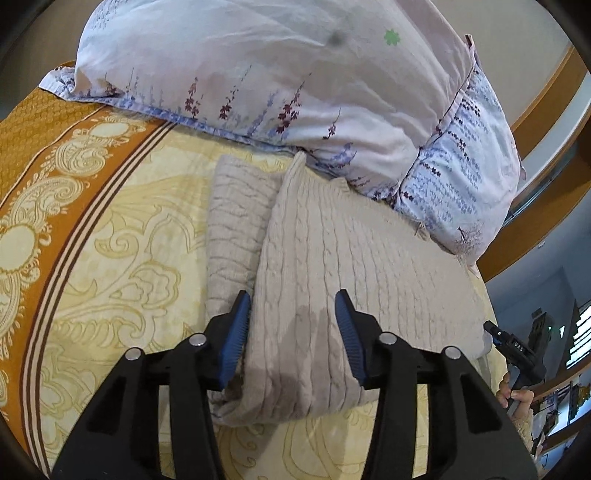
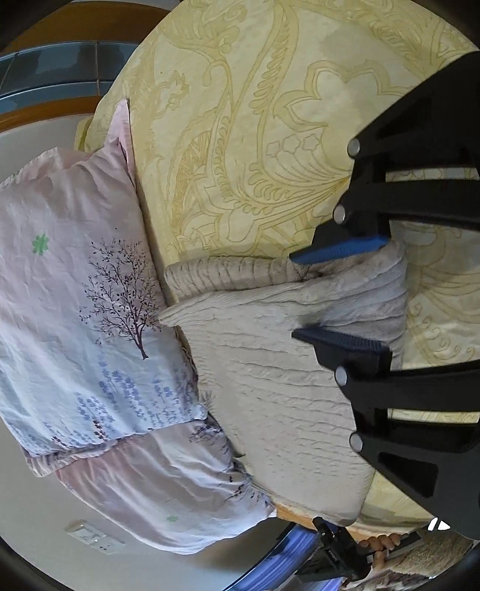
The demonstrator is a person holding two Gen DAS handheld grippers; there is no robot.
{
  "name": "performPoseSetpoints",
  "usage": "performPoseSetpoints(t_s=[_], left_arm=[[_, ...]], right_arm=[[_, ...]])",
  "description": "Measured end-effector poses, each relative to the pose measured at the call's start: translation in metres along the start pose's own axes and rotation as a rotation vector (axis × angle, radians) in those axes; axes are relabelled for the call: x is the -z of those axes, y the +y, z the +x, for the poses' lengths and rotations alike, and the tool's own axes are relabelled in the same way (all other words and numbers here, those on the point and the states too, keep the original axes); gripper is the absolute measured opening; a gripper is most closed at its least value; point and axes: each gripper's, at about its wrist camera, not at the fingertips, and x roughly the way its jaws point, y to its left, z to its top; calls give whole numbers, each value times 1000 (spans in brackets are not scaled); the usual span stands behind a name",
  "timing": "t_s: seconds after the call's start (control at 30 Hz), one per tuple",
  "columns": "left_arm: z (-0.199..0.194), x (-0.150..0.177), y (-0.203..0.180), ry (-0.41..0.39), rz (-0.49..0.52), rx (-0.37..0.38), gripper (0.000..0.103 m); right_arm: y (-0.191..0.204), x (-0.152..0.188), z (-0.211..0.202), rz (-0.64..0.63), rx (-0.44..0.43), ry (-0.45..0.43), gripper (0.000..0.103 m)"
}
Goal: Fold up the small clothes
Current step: 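Press the folded sweater flat with both tools open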
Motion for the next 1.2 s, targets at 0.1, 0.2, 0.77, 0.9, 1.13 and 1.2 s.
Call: performPoseSetpoints(t_s=[0.1, 0.2, 0.77, 0.9, 1.13, 1.2], left_arm=[[1, 4, -1, 7, 14, -8, 42], [2, 6, 0, 10, 21, -9, 42], [-10, 14, 12, 19, -14, 32, 7], [-19, 15, 15, 18, -6, 55, 7], [-15, 27, 22, 50, 7, 23, 7], [-14, 27, 21, 48, 6, 18, 7]], right_arm=[[1, 2, -1, -20, -4, 3, 35], [3, 4, -1, -54, -3, 10, 33], [9, 14, -22, -63, -43, -16, 8], [6, 19, -28, -39, -36, -8, 8], [3, 23, -8, -23, 59, 54, 8], [4, 23, -7, -22, 72, 57, 8]])
